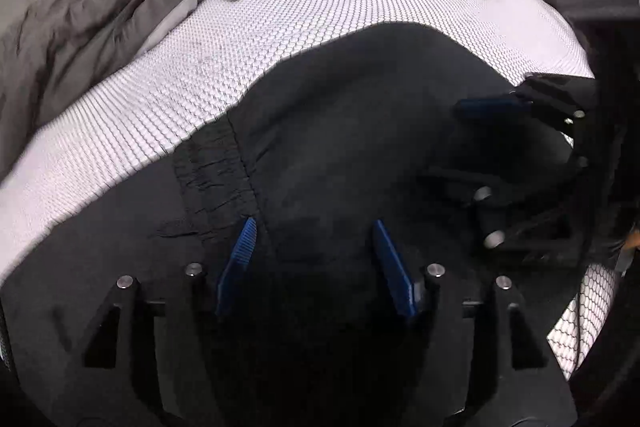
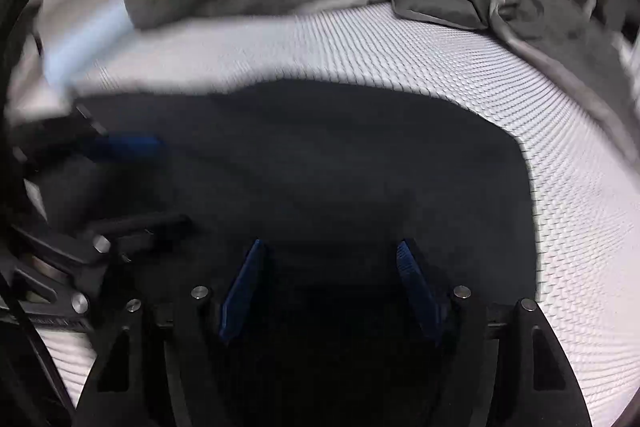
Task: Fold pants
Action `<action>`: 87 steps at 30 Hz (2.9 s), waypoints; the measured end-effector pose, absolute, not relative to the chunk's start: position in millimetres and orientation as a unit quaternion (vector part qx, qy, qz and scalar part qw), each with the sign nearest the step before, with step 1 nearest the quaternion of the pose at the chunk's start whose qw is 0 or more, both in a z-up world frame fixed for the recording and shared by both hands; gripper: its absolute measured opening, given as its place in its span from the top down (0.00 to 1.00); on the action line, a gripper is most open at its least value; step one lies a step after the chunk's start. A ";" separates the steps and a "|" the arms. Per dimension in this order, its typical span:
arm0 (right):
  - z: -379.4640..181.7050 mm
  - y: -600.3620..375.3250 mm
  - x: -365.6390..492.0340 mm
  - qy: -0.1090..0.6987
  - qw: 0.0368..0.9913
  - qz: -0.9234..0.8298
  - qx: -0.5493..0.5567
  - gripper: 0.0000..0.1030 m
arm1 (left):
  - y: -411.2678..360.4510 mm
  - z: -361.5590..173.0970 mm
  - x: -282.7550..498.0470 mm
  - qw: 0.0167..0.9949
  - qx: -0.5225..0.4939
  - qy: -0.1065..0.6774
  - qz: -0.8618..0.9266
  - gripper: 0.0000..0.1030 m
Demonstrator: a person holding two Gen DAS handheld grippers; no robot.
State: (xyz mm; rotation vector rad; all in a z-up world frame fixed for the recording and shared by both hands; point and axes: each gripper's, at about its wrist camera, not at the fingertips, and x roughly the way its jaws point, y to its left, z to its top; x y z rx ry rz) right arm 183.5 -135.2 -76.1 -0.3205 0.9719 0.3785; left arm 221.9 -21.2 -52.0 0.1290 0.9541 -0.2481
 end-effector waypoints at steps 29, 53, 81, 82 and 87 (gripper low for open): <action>-57.6 -285.8 61.1 0.459 0.881 0.115 -0.021 0.26 | -58.8 -22.2 141.8 0.899 0.094 0.408 -0.130 0.35; -58.3 -294.6 52.5 0.461 0.843 0.218 0.170 0.56 | -148.8 -24.8 124.8 0.896 0.099 0.383 -0.202 0.21; -57.0 -301.8 119.4 0.463 0.854 0.180 0.156 0.66 | -190.0 -60.9 117.3 0.866 0.128 0.436 -0.208 0.18; -68.8 -294.8 119.7 0.484 0.844 0.179 0.147 0.83 | -190.5 -61.4 117.6 0.866 0.129 0.436 -0.208 0.18; -84.1 -300.4 82.6 0.487 0.842 0.198 0.123 0.88 | -189.5 -63.7 119.7 0.865 0.131 0.435 -0.212 0.18</action>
